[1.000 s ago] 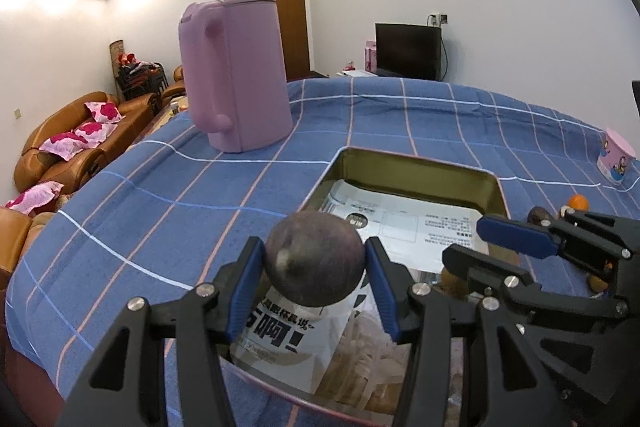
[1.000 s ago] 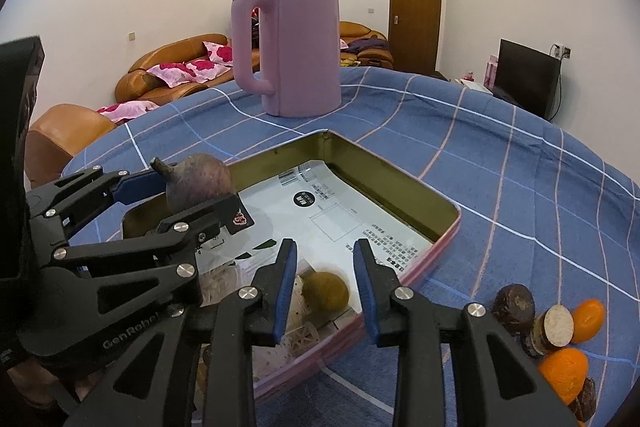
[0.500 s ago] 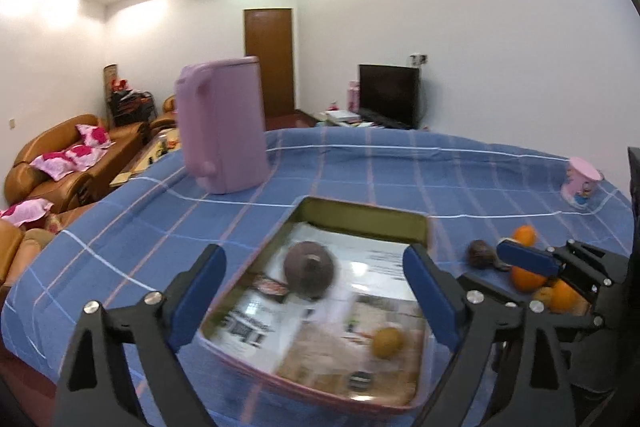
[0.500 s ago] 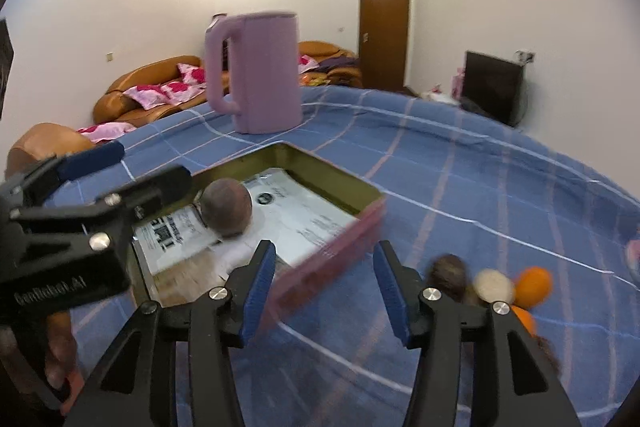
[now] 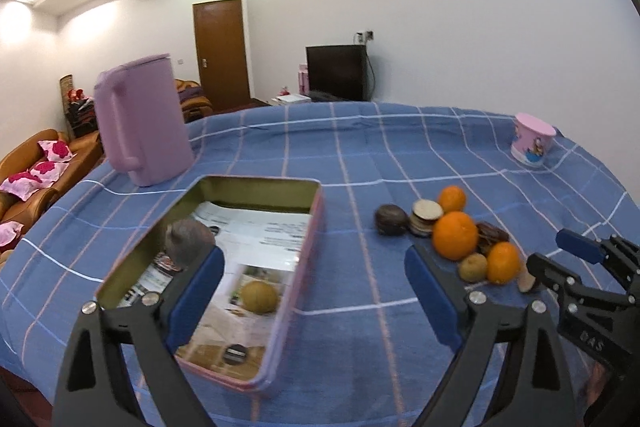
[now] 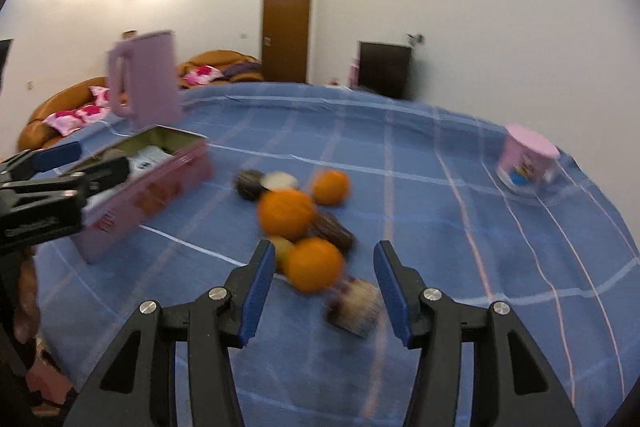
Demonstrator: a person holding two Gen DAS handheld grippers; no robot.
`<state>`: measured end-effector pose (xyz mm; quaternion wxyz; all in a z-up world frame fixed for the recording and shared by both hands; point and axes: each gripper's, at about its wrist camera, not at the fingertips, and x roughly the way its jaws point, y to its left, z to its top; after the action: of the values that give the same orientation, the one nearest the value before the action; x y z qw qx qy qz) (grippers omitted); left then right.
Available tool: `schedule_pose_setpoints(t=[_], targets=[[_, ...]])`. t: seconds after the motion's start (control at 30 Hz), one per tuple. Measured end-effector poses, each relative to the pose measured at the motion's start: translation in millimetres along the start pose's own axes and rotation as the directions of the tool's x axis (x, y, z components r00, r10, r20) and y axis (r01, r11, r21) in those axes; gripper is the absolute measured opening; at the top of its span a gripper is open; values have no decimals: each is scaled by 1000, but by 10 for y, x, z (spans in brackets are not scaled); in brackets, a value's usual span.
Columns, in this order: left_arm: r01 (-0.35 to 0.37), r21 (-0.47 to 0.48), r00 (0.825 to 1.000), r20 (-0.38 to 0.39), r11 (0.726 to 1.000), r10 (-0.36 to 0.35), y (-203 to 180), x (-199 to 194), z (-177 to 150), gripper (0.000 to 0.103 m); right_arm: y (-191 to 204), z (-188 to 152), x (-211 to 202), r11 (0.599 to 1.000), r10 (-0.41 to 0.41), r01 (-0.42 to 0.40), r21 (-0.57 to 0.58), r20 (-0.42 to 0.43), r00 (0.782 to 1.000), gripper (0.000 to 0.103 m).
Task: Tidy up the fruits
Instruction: 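Move the left gripper to an orange and grasp it while the right gripper approaches the striped cake roll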
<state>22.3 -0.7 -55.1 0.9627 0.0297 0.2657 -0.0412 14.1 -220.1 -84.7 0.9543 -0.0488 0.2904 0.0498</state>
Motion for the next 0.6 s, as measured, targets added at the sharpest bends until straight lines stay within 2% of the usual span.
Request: schedule_pose_setpoints(t=[0.1, 0.37, 0.47, 0.6], targets=[[14, 18, 1000, -13, 1000, -14, -116, 3, -15, 94, -103, -18, 72, 999, -5, 6, 42, -27, 1000, 53], [57, 44, 998, -42, 997, -56, -335, 66, -40, 94, -171, -49, 160, 995, 59, -52, 80, -97, 994, 53], [69, 58, 997, -47, 996, -66, -411, 79, -48, 94, -184, -70, 198, 994, 74, -64, 87, -115, 991, 43], [94, 67, 995, -51, 993, -90, -490, 76, -31, 94, -190, -86, 177, 994, 85, -75, 84, -111, 990, 41]])
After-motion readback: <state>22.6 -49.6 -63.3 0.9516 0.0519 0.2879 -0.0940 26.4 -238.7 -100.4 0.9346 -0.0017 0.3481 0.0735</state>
